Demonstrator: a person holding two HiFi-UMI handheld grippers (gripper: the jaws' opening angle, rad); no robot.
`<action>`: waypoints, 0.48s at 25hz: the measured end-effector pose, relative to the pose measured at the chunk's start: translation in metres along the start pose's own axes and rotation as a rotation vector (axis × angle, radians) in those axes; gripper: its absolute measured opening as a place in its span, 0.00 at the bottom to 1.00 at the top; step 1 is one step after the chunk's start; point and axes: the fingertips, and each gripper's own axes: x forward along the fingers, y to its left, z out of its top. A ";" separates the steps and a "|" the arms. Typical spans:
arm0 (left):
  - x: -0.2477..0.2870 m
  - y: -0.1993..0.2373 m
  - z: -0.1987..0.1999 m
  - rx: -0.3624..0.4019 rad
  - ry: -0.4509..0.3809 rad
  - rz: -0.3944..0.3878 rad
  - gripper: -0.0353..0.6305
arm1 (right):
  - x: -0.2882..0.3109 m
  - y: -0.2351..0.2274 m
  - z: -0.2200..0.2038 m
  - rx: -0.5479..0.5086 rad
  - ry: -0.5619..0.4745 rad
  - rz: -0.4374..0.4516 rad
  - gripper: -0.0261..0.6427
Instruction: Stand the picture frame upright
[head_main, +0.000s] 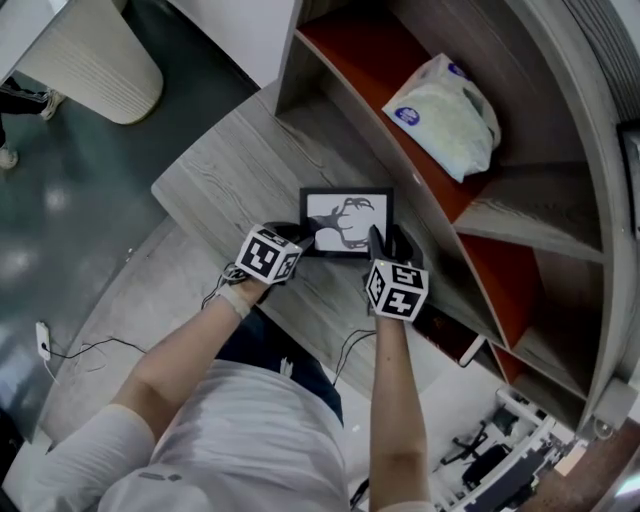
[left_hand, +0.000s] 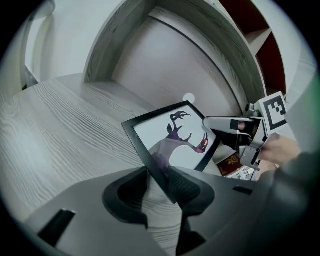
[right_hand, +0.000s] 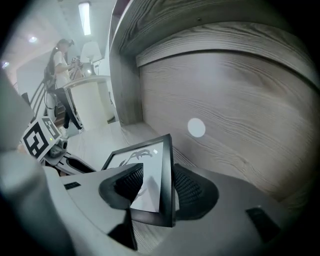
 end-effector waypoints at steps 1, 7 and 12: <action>0.002 0.000 0.004 -0.006 -0.001 -0.004 0.23 | 0.002 -0.002 0.004 -0.006 -0.003 -0.003 0.34; 0.018 -0.006 0.032 -0.057 -0.030 -0.065 0.24 | 0.013 -0.023 0.031 -0.040 -0.020 -0.030 0.34; 0.028 -0.009 0.044 -0.088 -0.044 -0.065 0.24 | 0.022 -0.033 0.047 -0.066 -0.033 -0.039 0.34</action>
